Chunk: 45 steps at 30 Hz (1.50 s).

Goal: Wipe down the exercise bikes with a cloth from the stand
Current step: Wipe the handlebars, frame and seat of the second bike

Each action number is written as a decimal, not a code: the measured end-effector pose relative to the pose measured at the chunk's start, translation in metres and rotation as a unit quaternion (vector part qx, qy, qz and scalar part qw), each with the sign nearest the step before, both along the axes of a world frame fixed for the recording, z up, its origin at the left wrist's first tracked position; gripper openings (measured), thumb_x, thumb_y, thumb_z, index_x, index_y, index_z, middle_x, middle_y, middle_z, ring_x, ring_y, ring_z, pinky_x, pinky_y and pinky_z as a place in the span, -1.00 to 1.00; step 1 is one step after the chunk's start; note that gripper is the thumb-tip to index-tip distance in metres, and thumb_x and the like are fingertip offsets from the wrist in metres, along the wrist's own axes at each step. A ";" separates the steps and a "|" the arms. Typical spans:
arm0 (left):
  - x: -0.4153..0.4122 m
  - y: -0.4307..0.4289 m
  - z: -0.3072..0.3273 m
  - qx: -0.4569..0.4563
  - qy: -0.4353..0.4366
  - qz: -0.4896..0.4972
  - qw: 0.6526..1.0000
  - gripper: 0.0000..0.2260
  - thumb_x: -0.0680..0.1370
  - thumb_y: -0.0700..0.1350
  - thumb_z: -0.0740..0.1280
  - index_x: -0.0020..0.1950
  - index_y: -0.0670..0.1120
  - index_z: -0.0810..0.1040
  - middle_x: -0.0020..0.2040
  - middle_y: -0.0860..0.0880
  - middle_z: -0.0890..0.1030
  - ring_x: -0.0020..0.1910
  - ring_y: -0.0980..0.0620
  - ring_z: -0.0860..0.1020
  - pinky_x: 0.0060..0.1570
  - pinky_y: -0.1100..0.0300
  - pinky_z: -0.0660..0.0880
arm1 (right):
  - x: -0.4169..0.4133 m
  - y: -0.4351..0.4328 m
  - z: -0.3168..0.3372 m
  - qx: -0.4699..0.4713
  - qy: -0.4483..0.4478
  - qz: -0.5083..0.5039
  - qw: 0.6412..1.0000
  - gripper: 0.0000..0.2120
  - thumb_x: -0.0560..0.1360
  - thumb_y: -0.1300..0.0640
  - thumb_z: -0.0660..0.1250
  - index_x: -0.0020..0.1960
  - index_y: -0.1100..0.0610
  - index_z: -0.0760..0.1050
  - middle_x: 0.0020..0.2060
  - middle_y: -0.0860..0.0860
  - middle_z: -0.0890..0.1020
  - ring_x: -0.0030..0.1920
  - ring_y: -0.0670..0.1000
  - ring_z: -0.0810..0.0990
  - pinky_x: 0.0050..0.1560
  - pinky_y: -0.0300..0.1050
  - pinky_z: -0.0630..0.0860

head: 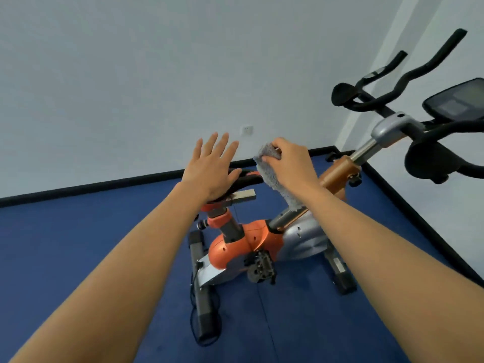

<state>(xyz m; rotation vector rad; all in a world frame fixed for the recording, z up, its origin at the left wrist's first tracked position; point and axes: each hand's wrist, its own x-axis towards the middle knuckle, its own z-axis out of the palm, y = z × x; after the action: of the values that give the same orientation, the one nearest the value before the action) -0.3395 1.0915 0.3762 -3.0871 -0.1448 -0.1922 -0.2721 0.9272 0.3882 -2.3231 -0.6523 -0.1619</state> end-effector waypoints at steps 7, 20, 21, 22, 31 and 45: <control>-0.065 0.147 -0.006 0.014 0.040 0.096 0.995 -0.42 0.60 0.17 -0.01 0.51 0.02 -0.19 0.53 -0.07 -0.24 0.48 -0.10 -0.28 0.43 -0.09 -0.26 | -0.028 0.147 -0.003 -0.051 0.074 0.064 0.994 -0.84 0.45 0.14 0.37 -0.13 0.24 0.49 -0.20 0.11 0.54 -0.17 0.08 0.48 -0.21 -0.13 0.33; -0.073 0.353 -0.007 0.003 0.070 0.132 0.989 -0.40 0.60 0.16 0.00 0.51 0.01 -0.23 0.53 -0.08 -0.25 0.48 -0.10 -0.28 0.43 -0.09 -0.26 | -0.025 0.361 -0.001 -0.028 0.052 0.082 0.995 -0.81 0.45 0.15 0.38 -0.12 0.28 0.47 -0.19 0.12 0.54 -0.21 0.07 0.45 -0.26 -0.14 0.30; -0.063 0.365 -0.008 0.003 0.071 0.128 0.989 -0.41 0.60 0.16 -0.01 0.51 0.02 -0.23 0.53 -0.07 -0.25 0.48 -0.10 -0.28 0.43 -0.09 -0.26 | -0.017 0.375 -0.003 -0.026 0.051 0.080 0.995 -0.82 0.46 0.15 0.38 -0.16 0.24 0.44 -0.24 0.09 0.51 -0.25 0.04 0.43 -0.32 -0.15 0.26; -0.052 0.378 -0.009 0.005 0.071 0.123 0.990 -0.41 0.60 0.16 -0.01 0.51 0.03 -0.24 0.53 -0.07 -0.25 0.48 -0.10 -0.29 0.43 -0.10 -0.26 | -0.008 0.389 -0.005 -0.023 0.049 0.077 0.996 -0.82 0.46 0.15 0.37 -0.19 0.20 0.41 -0.30 0.04 0.47 -0.31 0.01 0.40 -0.38 -0.18 0.23; 0.106 0.505 0.007 0.061 0.076 0.070 0.993 -0.41 0.60 0.19 -0.04 0.50 0.05 -0.28 0.52 -0.07 -0.26 0.48 -0.11 -0.28 0.43 -0.11 -0.23 | 0.123 0.507 -0.006 0.087 0.047 0.026 0.995 -0.85 0.45 0.16 0.38 -0.19 0.19 0.44 -0.32 -0.02 0.49 -0.35 -0.12 0.41 -0.39 -0.37 0.30; 0.416 0.499 0.019 0.049 0.054 -0.183 0.980 -0.41 0.60 0.19 -0.04 0.50 0.04 -0.28 0.53 -0.07 -0.24 0.49 -0.11 -0.26 0.44 -0.10 -0.21 | 0.341 0.483 0.013 0.116 0.031 -0.209 0.970 -0.87 0.46 0.15 0.38 -0.05 0.18 0.50 -0.19 -0.02 0.54 -0.22 -0.08 0.47 -0.33 -0.40 0.32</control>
<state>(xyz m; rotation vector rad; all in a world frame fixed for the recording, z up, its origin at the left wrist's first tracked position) 0.0767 1.5909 0.3949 -2.9872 0.4260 -0.0407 0.0691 1.4097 0.4007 -2.1973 -0.0951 -0.3372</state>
